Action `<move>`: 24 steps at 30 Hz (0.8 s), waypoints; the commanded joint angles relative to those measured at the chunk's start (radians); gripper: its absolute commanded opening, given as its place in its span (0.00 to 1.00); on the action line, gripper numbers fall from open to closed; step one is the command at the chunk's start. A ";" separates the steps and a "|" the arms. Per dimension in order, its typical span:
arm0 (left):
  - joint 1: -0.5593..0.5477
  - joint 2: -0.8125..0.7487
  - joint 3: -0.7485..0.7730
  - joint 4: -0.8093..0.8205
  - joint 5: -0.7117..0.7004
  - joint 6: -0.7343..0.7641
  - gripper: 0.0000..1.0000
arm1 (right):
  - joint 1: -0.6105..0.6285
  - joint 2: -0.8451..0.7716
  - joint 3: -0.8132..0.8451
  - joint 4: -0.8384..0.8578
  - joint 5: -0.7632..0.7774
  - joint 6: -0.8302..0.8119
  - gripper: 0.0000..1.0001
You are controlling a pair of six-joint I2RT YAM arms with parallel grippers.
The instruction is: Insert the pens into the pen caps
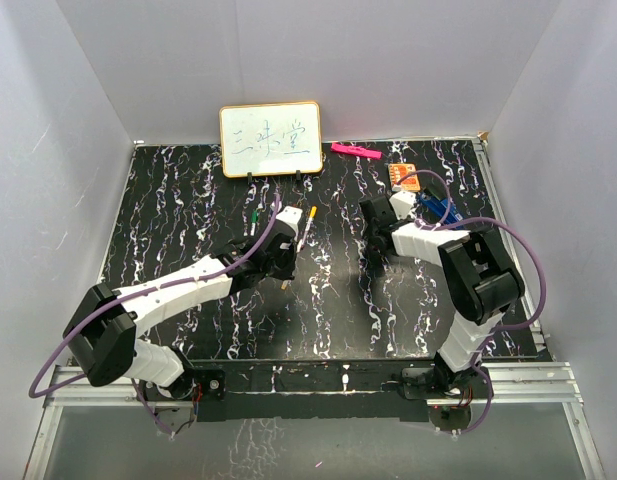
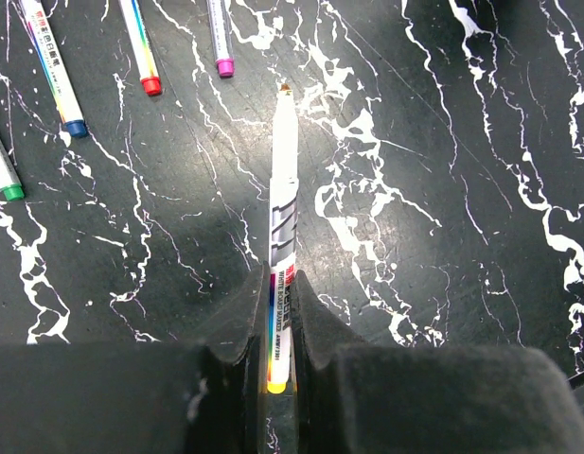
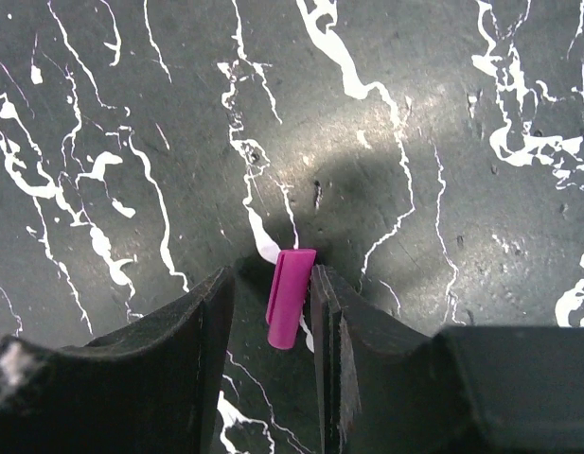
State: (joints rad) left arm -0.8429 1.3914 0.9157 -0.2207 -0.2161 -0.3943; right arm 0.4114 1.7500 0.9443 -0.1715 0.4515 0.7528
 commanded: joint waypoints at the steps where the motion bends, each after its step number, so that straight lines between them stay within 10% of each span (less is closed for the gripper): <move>1: 0.008 -0.031 -0.007 0.021 0.023 -0.009 0.00 | 0.013 0.056 0.027 -0.058 0.039 -0.007 0.34; 11: 0.012 -0.040 -0.012 0.032 0.019 -0.018 0.00 | 0.030 0.083 0.003 -0.122 0.051 -0.018 0.05; 24: 0.013 0.015 0.003 0.085 0.135 0.016 0.00 | 0.030 -0.067 0.033 0.000 -0.056 -0.146 0.00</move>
State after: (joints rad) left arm -0.8333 1.3960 0.9157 -0.1757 -0.1505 -0.3931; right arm 0.4366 1.7611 0.9680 -0.2012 0.4797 0.6933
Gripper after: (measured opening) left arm 0.054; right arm 0.086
